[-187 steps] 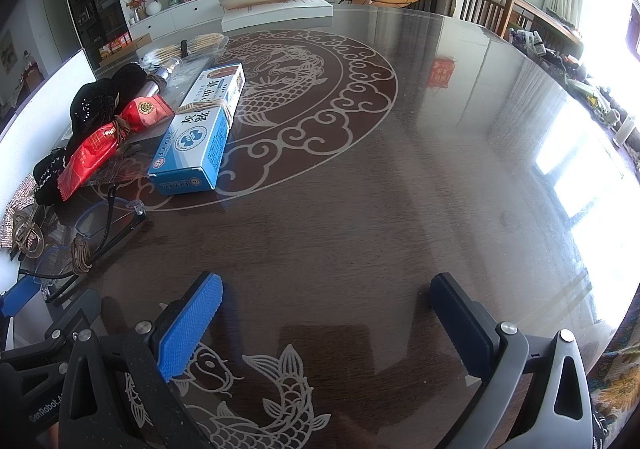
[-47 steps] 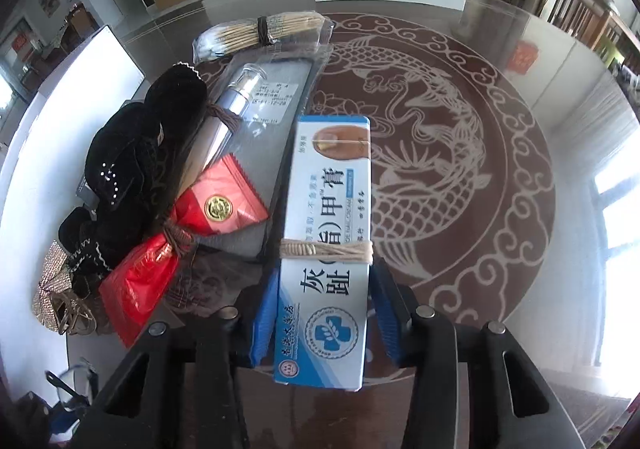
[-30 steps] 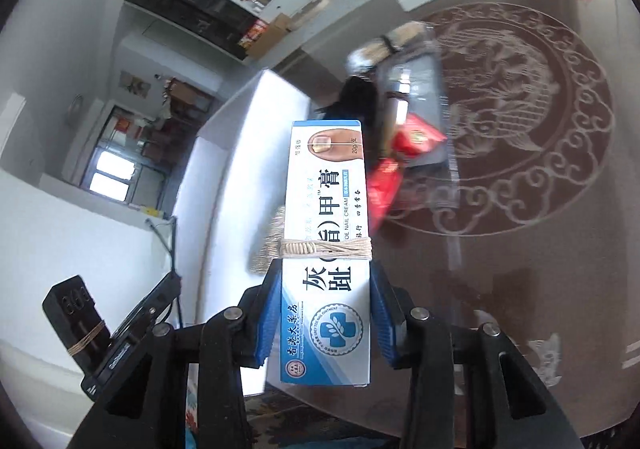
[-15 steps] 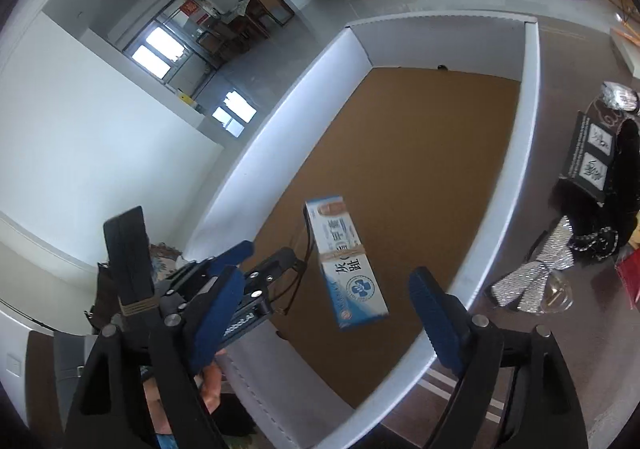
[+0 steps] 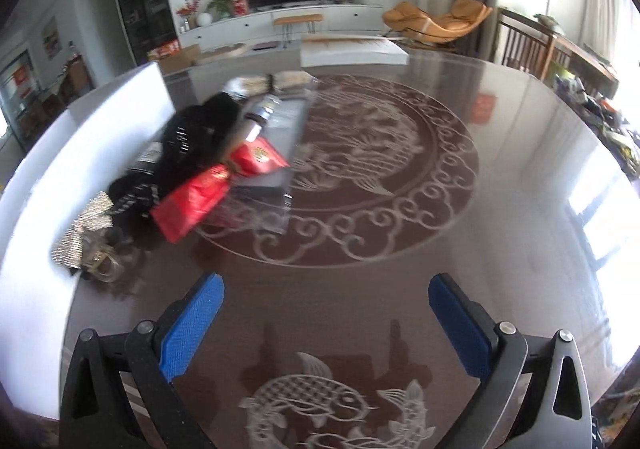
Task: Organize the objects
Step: 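Move the left gripper back over the rhinestone bow hair clip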
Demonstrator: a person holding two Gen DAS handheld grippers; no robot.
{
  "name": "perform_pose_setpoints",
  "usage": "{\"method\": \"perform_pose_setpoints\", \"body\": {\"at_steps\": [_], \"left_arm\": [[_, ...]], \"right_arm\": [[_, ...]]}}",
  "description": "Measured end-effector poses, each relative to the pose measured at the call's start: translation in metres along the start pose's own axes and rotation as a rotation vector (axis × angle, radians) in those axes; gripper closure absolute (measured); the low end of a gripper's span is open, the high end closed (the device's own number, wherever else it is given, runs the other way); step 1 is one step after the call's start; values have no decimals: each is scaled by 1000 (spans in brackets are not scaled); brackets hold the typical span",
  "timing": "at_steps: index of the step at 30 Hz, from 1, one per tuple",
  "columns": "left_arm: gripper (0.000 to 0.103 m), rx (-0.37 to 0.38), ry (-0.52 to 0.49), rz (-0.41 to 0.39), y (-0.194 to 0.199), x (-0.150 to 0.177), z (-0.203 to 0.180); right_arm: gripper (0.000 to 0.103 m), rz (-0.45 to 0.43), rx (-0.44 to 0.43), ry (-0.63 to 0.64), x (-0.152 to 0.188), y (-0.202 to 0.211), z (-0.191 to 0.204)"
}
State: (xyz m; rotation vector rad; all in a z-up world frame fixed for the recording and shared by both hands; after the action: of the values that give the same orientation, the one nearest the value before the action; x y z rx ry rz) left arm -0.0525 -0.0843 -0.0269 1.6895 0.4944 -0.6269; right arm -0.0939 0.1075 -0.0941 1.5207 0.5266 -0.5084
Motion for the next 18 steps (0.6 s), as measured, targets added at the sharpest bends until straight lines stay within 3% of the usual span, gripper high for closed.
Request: {"method": "perform_pose_setpoints", "body": {"at_steps": [3, 6, 9, 15, 18], "left_arm": [[21, 29, -36, 32, -16, 4, -30], [21, -1, -87, 46, -24, 8, -48], [21, -37, -121, 52, -25, 11, -50], [21, -88, -157, 68, -35, 9, -43], [21, -165, -206, 38, -44, -8, -34]], "right_arm": [[1, 0, 62, -10, 13, -6, -26], [1, 1, 32, -55, 14, -5, -39], [1, -23, 40, -42, 12, -1, -36], [1, 8, 12, -55, 19, -8, -28], [1, 16, 2, -76, 22, -8, -30]]}}
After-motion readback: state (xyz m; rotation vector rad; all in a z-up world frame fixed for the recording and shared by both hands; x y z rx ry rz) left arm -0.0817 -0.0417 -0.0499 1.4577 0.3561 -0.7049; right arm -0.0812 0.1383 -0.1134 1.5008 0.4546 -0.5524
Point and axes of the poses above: each gripper's, at about its wrist camera, not at the fingertips, and y roughly against the way its jaws point, z to its left, x to its underside, the point moved 8 cm from there along -y, roughly the way its jaws point, and after that the axes turned 3 degrees about x, right-handed, at the moved point
